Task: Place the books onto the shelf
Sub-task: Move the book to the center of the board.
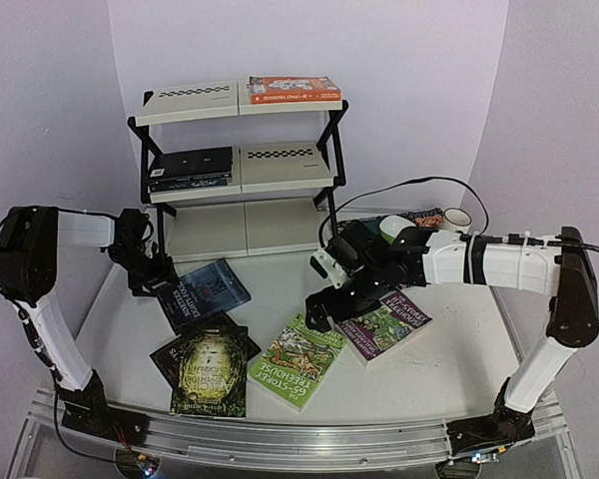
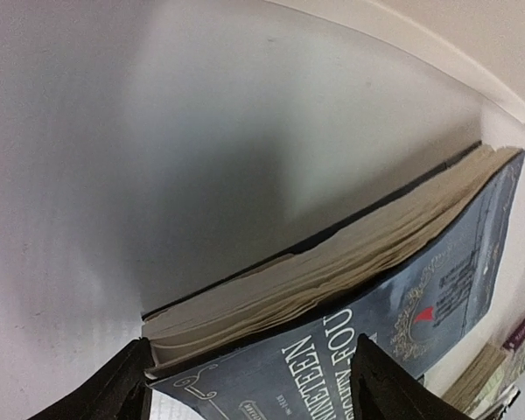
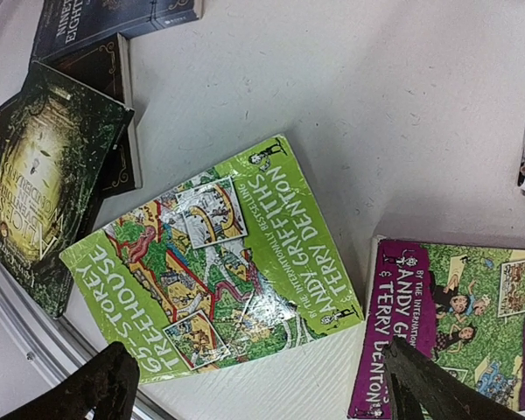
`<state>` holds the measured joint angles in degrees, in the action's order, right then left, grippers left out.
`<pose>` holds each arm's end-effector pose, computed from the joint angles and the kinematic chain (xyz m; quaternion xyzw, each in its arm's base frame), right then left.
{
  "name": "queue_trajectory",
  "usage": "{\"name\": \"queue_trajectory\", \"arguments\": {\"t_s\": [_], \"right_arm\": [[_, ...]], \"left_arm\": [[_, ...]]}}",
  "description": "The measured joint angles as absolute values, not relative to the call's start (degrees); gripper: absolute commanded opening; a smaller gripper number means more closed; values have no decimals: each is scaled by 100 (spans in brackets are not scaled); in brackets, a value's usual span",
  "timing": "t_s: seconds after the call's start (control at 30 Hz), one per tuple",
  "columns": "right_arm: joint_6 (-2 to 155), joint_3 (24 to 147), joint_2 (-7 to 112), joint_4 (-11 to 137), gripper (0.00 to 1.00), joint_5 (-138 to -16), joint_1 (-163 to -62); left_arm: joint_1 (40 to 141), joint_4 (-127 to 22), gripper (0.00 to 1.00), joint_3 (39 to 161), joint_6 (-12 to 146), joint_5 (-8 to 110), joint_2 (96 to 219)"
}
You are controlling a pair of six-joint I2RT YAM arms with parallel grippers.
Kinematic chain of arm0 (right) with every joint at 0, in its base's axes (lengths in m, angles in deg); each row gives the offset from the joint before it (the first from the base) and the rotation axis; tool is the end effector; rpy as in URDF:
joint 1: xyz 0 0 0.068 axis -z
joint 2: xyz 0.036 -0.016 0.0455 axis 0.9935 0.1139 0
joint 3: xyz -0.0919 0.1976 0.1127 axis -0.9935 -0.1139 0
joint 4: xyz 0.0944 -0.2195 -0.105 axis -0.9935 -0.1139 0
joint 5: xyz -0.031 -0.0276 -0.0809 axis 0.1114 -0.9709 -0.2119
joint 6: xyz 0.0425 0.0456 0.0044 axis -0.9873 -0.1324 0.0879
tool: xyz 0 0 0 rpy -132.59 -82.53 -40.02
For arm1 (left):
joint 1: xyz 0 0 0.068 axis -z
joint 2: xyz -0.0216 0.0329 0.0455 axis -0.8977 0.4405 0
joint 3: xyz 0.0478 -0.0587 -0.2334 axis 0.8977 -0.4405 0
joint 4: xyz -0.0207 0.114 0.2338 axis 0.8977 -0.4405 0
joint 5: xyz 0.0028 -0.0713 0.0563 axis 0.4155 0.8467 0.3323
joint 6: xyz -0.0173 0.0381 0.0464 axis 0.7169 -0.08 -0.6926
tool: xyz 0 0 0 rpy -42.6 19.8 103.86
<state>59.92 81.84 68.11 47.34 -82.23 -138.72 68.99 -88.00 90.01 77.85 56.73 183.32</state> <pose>0.2183 0.3186 0.2197 -0.2596 0.8725 0.2778 0.3068 0.3281 -0.0410 0.1239 -0.1284 0.9720 -0.1538 0.1230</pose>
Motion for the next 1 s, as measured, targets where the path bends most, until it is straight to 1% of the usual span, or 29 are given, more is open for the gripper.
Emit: {"name": "queue_trajectory", "arguments": {"t_s": [0.07, 0.17, 0.23, 0.3, 0.37, 0.4, 0.53, 0.57, 0.63, 0.7, 0.83, 1.0], "right_arm": [[6003, 8188, 6837, 4736, 98, -8216, -13872], [6007, 8201, 6903, 4736, 98, -8201, -13872], [6007, 8201, 6925, 4736, 98, -8183, -13872], [6005, 8203, 6936, 4736, 98, -8166, -13872], [6005, 8212, 6955, 4736, 98, -8157, -13872], [6005, 8227, 6975, 4736, 98, -8151, -13872], [5996, 8376, 7124, 4730, 98, -8238, -13872], [5976, 8439, 7183, 4734, 98, -8310, -13872], [5909, 8577, 7312, 4732, 98, -8465, -13872], [5780, 8763, 7476, 4743, 98, -8627, -13872], [5389, 9215, 7913, 4773, 98, -8916, -13872], [4766, 9781, 8507, 4797, 98, -9079, -13824]], "left_arm": [[6884, -8763, 68, 9058, 7663, 5989, 18433], [6881, -8636, 50, 9106, 7499, 6545, 18590], [6881, -8575, 40, 9117, 7442, 6824, 18690], [6881, -8511, 36, 9117, 7401, 7041, 18771], [6890, -8424, 35, 9108, 7379, 7196, 18811], [6897, -8396, 37, 9100, 7383, 7229, 18813], [6964, -8264, 63, 8951, 7396, 7227, 18701], [6993, -8297, 71, 8892, 7409, 7150, 18616], [7034, -8332, 78, 8737, 7431, 6949, 18426], [7072, -8389, 80, 8617, 7440, 6715, 18188], [7078, -8306, 80, 8595, 7377, 6352, 17864], [7069, -8184, 79, 8829, 7213, 6483, 18105]]}}
